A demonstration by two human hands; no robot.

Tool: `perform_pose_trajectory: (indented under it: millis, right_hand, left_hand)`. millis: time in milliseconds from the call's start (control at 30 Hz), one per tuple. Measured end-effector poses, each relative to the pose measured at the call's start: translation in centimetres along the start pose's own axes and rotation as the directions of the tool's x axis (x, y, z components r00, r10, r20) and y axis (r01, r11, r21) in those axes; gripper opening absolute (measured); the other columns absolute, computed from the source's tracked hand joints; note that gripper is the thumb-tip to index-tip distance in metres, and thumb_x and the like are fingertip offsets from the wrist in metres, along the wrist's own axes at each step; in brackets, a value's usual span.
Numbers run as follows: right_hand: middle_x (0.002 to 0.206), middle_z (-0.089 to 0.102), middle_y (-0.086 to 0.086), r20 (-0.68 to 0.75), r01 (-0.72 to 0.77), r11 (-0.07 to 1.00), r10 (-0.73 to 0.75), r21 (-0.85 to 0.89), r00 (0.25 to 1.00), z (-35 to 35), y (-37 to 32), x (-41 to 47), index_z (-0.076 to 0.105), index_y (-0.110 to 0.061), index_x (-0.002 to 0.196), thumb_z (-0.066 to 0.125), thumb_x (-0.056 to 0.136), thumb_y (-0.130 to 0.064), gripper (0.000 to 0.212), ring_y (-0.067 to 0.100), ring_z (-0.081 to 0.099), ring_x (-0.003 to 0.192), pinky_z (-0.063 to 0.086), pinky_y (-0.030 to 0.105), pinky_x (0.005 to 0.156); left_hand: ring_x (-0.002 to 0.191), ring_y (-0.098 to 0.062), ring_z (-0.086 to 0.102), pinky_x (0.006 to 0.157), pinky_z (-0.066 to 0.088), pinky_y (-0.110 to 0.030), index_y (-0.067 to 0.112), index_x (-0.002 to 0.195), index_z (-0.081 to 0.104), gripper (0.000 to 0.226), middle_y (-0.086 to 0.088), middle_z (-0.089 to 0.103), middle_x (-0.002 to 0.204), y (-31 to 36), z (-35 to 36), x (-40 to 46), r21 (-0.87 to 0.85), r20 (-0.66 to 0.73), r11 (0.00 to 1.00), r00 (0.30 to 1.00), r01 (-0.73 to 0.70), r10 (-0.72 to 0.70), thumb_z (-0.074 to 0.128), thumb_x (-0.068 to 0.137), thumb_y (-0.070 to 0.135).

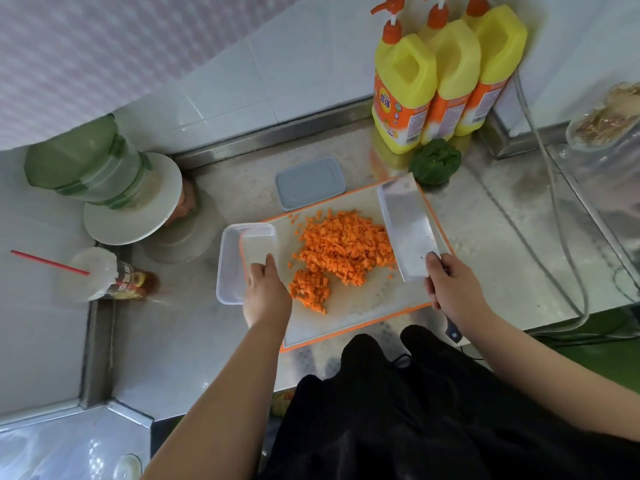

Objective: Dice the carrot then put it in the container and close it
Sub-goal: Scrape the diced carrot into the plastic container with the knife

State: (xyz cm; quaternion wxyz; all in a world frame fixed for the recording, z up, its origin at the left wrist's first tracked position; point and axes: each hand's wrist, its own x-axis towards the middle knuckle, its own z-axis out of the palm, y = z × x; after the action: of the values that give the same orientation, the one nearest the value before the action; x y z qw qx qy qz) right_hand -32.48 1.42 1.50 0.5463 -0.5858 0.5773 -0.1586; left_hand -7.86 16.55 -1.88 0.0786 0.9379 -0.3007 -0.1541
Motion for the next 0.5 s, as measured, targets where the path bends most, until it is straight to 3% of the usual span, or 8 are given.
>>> perform_pose_trajectory:
  millis: [100, 233, 400, 500]
  right_hand:
    - [0.063, 0.051, 0.007, -0.04, -0.074, 0.997, 0.075, 0.004, 0.996, -1.1, 1.0, 0.1, 0.051, -0.008, 0.082, 0.041, 0.101, -0.032, 0.033, 0.017, 0.042, 0.05, 0.039, 0.029, 0.05]
    - [0.066, 0.052, 0.011, -0.107, -0.109, 0.989, 0.098, -0.098, 0.989, -2.0, 3.0, 0.4, 0.043, -0.009, 0.07, 0.04, 0.1, -0.032, 0.038, 0.022, 0.045, 0.055, 0.04, 0.036, 0.059]
    - [0.073, 0.06, 0.013, -0.129, -0.153, 0.956, 0.123, -0.252, 0.984, -2.5, 4.6, 0.5, 0.049, -0.005, 0.074, 0.037, 0.1, -0.033, 0.04, 0.029, 0.056, 0.069, 0.043, 0.039, 0.068]
    - [0.074, 0.061, 0.011, -0.126, -0.176, 0.935, 0.143, -0.308, 0.982, -2.4, 5.1, 0.6, 0.051, -0.008, 0.073, 0.036, 0.1, -0.034, 0.04, 0.028, 0.056, 0.071, 0.041, 0.036, 0.066]
  left_hand:
    - [0.115, -0.034, 0.049, 0.082, 0.046, -0.044, 0.013, 0.153, 0.026, 0.054, -0.012, 0.038, 0.133, 0.6, 0.1, 0.7, -0.055, 0.024, 0.998, 1.0, -0.006, 0.007, 0.04, 0.101, 0.008]
    - [0.121, -0.037, 0.044, 0.096, 0.041, -0.049, 0.011, 0.152, 0.028, 0.052, -0.015, 0.04, 0.136, 1.6, 0.3, 0.7, -0.154, -0.026, 0.987, 0.999, -0.037, 0.033, 0.043, 0.103, 0.021]
    - [0.117, -0.034, 0.043, 0.099, 0.04, -0.047, 0.006, 0.14, 0.048, 0.046, -0.017, 0.05, 0.13, 3.1, 1.0, -0.5, -0.198, -0.342, 0.934, 0.914, -0.298, 0.219, 0.056, 0.096, 0.016]
    - [0.119, -0.029, 0.047, 0.101, 0.042, -0.044, 0.006, 0.137, 0.05, 0.046, -0.011, 0.054, 0.131, 4.2, 1.4, -0.5, -0.235, -0.328, 0.881, 0.887, -0.411, 0.326, 0.044, 0.097, 0.028]
